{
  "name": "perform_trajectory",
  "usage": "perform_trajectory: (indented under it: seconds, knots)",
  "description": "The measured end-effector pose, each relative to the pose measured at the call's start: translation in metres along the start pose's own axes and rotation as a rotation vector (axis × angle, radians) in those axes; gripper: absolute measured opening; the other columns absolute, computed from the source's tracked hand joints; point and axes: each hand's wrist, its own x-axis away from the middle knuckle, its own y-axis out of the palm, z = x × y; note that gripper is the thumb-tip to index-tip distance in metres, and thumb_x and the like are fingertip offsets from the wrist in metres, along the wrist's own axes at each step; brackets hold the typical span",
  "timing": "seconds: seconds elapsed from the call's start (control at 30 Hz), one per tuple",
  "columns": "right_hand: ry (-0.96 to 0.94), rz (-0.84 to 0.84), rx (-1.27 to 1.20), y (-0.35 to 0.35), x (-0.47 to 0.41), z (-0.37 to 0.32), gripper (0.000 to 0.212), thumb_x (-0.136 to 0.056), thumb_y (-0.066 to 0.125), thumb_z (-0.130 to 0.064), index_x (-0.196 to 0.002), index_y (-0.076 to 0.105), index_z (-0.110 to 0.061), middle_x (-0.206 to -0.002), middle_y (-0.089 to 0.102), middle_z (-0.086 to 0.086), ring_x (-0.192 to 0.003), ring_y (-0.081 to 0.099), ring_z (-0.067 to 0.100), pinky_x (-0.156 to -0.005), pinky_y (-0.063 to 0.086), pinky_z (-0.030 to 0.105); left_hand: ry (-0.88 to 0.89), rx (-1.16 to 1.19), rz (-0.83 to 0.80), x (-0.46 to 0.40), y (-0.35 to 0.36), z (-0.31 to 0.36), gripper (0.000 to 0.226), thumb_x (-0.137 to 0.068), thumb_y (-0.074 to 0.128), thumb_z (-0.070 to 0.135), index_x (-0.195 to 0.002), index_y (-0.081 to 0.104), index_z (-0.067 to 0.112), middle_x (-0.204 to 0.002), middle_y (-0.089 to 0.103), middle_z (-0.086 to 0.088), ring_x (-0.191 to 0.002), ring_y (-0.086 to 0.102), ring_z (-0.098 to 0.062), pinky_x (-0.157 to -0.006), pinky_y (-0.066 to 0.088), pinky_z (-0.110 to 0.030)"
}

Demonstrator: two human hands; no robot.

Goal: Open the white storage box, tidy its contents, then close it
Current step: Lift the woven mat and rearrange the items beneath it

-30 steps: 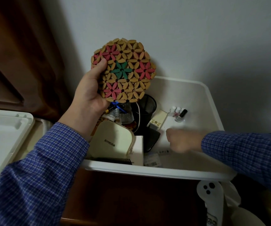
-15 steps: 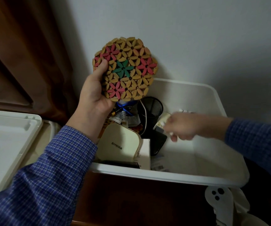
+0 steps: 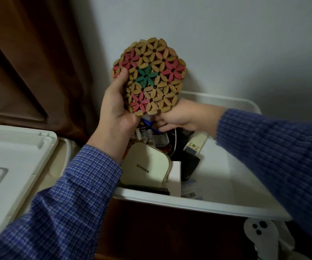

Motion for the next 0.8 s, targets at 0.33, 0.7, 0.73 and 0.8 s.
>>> perform_trajectory:
  seconds: [0.33,0.7,0.73,0.8]
  knots:
    - [-0.153,0.094,-0.359,-0.087,0.081,0.016,0.081,-0.083,0.071,-0.048,-0.148,0.029,-0.027,-0.122,0.068,0.018,-0.100,0.073,0.032,-0.071,0.061,0.040,-0.214,-0.463,-0.001,0.002,0.006,-0.023,0.035,-0.096,0.060,0.029,-0.124,0.064,0.008,-0.116,0.073,-0.017,-0.106,0.071,-0.034,-0.084,0.060,-0.047]
    - [0.036,0.211,-0.069,-0.108,0.116,0.076,0.050,-0.088,0.074,-0.010,-0.126,0.048,-0.028,-0.113,0.069,0.012,-0.085,0.076,0.025,-0.066,0.062,0.038,-0.197,-0.998,0.018,0.020,0.040,-0.095,0.031,-0.094,0.067,0.022,-0.123,0.058,0.019,-0.112,0.070,-0.011,-0.095,0.073,-0.024,-0.082,0.062,-0.043]
    - [0.055,0.233,0.026,-0.116,0.121,0.076,0.050,-0.087,0.075,-0.010,-0.125,0.048,-0.029,-0.113,0.069,0.011,-0.088,0.075,0.025,-0.070,0.062,0.039,-0.232,-1.100,-0.030,0.020,0.042,-0.099,0.031,-0.093,0.068,0.022,-0.121,0.056,0.017,-0.111,0.070,-0.011,-0.094,0.074,-0.024,-0.084,0.062,-0.044]
    - [0.104,0.211,0.227,-0.129,0.130,0.071,0.062,-0.085,0.077,-0.010,-0.132,0.044,-0.031,-0.116,0.067,0.008,-0.096,0.071,0.025,-0.080,0.061,0.042,-0.306,-1.303,-0.172,0.018,0.043,-0.105,0.040,-0.089,0.073,0.026,-0.120,0.049,0.016,-0.109,0.070,-0.009,-0.092,0.074,-0.023,-0.082,0.062,-0.042]
